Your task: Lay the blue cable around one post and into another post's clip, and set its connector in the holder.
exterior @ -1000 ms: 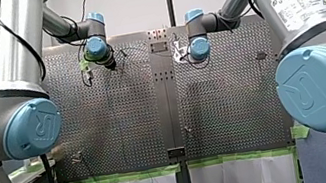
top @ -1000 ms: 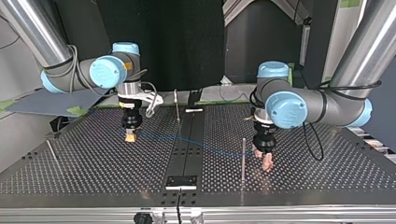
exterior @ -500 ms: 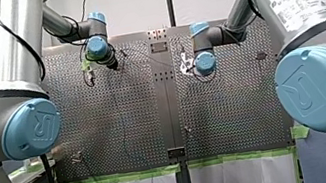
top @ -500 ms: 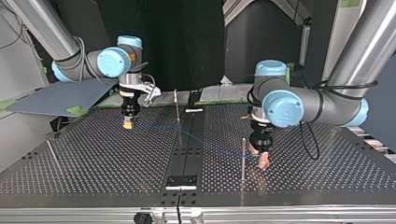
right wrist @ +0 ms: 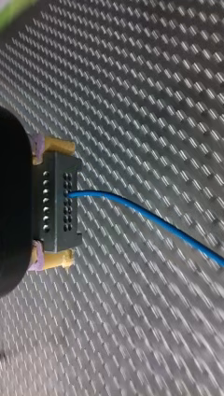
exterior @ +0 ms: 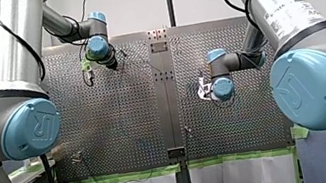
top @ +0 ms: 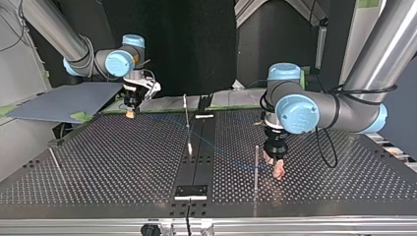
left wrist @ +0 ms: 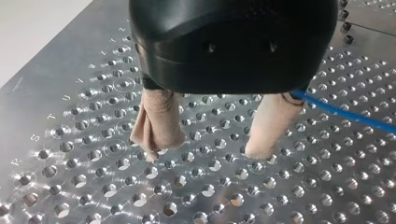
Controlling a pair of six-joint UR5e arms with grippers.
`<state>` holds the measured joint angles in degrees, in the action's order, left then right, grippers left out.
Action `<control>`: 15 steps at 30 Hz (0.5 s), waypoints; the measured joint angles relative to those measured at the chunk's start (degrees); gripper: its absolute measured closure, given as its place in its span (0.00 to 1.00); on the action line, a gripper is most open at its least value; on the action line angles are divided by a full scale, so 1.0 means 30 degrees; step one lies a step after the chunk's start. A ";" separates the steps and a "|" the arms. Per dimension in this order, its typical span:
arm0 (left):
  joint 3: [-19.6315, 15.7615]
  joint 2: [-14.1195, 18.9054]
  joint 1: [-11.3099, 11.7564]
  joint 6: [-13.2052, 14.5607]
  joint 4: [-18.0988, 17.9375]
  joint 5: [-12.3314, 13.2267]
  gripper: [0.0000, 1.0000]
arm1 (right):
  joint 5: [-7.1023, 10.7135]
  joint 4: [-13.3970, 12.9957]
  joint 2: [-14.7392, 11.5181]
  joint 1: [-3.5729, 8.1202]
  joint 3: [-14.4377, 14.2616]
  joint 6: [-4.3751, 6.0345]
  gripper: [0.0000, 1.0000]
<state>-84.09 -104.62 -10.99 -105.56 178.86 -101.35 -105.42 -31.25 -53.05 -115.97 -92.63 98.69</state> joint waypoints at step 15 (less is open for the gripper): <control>0.0000 0.0000 -0.0024 -0.0011 -0.0155 -0.0174 0.00 | 0.1616 -0.2364 0.2366 0.2362 -0.2364 -0.0613 0.98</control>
<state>-84.09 -104.62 -11.06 -105.60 178.40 -101.87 -100.57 -38.34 -45.95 -108.89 -99.72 96.85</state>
